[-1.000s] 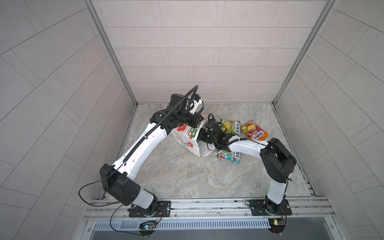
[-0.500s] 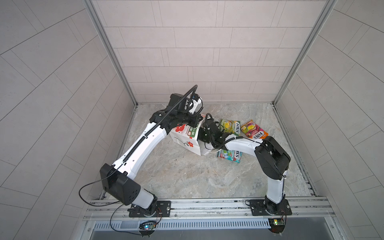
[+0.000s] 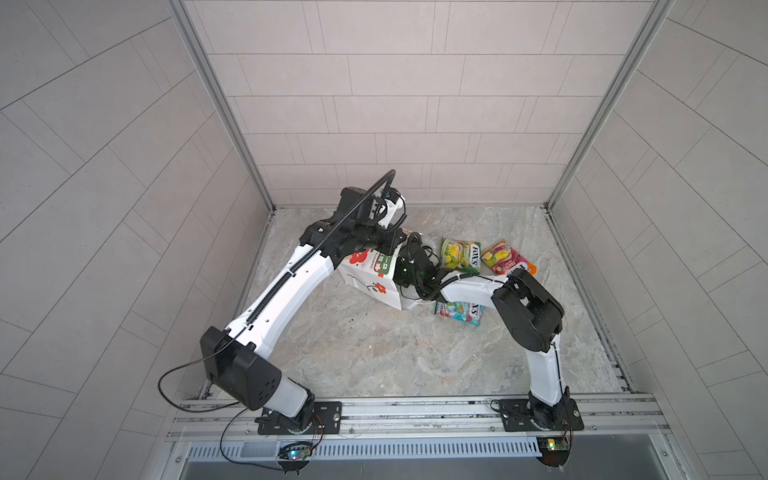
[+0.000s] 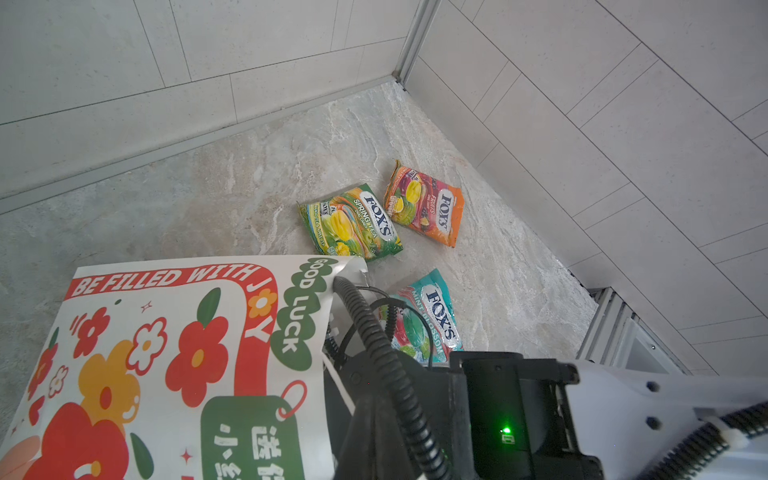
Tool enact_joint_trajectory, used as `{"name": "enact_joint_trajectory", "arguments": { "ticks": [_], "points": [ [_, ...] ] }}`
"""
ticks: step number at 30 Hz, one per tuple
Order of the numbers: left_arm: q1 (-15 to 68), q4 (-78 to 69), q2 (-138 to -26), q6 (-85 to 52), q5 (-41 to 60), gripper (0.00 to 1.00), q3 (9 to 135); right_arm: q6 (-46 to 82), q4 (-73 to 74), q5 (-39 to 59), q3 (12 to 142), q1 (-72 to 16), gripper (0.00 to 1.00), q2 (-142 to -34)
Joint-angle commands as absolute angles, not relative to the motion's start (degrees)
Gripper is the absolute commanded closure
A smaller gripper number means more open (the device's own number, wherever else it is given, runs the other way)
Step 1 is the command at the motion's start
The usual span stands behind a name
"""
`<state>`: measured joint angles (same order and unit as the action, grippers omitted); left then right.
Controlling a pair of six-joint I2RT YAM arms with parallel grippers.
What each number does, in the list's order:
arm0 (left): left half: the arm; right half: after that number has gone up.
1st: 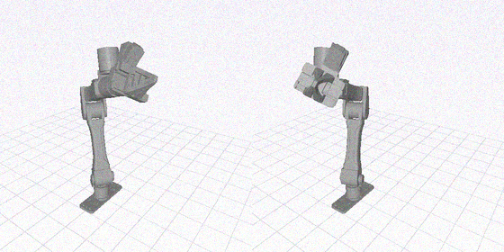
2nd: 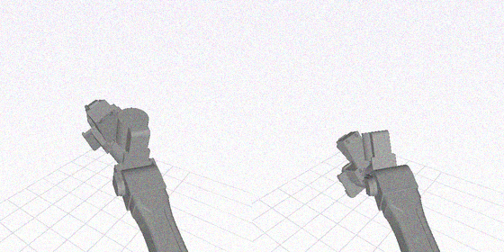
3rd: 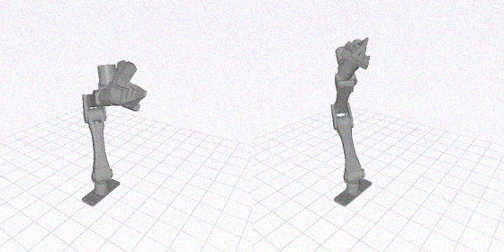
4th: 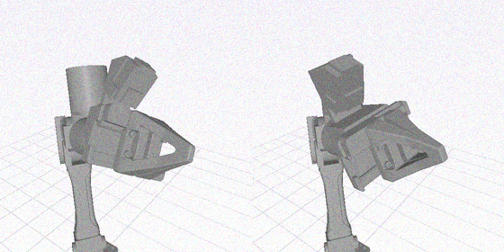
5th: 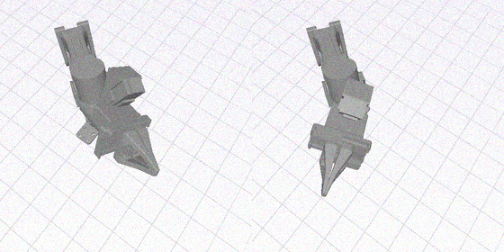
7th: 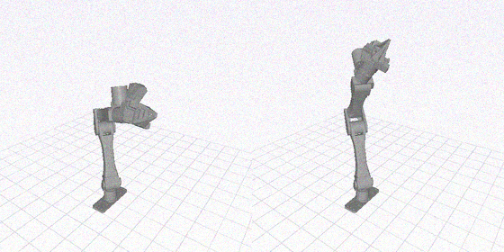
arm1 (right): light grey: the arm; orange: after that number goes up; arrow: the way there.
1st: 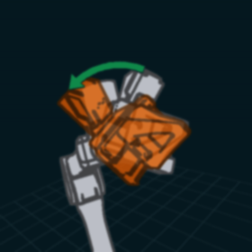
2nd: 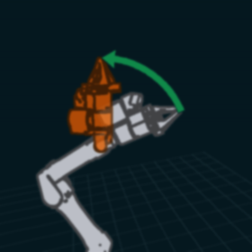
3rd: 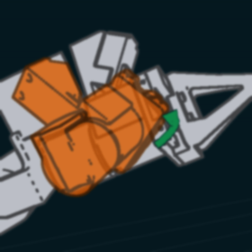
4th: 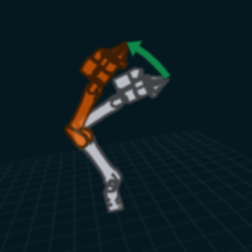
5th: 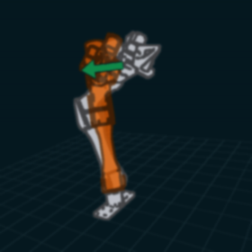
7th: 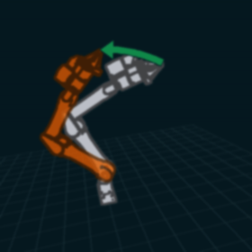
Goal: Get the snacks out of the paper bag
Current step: 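Close the right gripper on the green Spring Tea packet in the bag, then lift the green Spring Tea packet out of the bag with the right gripper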
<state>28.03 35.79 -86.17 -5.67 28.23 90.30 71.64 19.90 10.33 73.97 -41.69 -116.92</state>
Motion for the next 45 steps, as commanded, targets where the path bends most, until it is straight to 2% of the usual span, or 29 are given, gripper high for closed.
{"name": "enact_joint_trajectory", "arguments": {
  "ticks": [1,4,18,27,39,45],
  "points": [
    [27.9,35.5,-86.1,-6.2,30.1,1.00,90.4,75.1,23.0,10.1,75.7,-42.1,0.77,-118.6],
    [27.9,35.6,-86.0,-6.1,29.7,1.00,90.4,74.3,23.2,8.6,74.7,-42.2,1.00,-117.6],
    [27.9,37.2,-85.5,-4.4,24.9,1.00,90.7,63.6,17.4,8.2,62.4,-40.0,1.00,-100.2],
    [27.9,37.9,-85.2,-3.4,26.3,1.00,91.1,57.4,10.7,8.2,55.8,-36.8,1.00,-87.1],
    [27.9,37.9,-85.2,-3.1,27.1,1.00,91.1,48.3,-0.5,16.4,55.0,-35.5,1.00,-71.4],
    [27.9,38.3,-85.8,-2.9,29.0,1.00,91.5,42.7,-9.4,16.4,56.9,-35.3,1.00,-63.3]
  ]
}}
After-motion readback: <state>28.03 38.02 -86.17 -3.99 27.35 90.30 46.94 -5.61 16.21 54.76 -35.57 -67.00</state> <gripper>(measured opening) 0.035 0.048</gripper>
